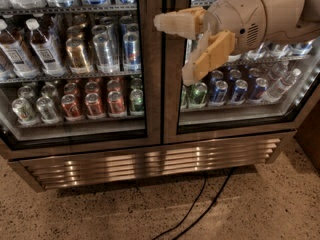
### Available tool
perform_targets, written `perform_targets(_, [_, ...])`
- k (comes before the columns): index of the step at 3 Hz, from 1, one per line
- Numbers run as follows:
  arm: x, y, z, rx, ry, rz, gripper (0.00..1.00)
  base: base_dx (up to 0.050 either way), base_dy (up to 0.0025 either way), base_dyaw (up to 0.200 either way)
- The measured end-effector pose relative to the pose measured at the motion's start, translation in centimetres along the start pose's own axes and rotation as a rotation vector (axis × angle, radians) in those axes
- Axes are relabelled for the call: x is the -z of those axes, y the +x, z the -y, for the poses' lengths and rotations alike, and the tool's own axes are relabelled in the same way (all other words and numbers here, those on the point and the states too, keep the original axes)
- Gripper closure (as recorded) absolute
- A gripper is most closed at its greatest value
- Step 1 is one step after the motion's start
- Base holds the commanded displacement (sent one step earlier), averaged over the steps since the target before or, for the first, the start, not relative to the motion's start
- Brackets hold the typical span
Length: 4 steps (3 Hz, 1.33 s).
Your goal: Open left fridge door
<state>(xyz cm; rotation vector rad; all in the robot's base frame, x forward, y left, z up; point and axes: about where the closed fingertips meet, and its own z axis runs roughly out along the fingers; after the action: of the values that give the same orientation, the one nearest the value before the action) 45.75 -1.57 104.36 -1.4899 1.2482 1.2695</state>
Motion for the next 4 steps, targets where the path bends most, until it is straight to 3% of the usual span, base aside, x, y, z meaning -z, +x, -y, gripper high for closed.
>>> perform_targets(1, [-0.01,-0.11,-0.01,0.002,0.000,0.000,0.00,0.000,0.00000,0.000])
perform_targets(3, [-0.42,-0.72,-0.06,0.007,-0.100,0.179,0.00,0.000,0.00000,0.000])
perform_targets(4, [-0.42,-0.72,-0.06,0.007,-0.099,0.179,0.00,0.000,0.00000,0.000])
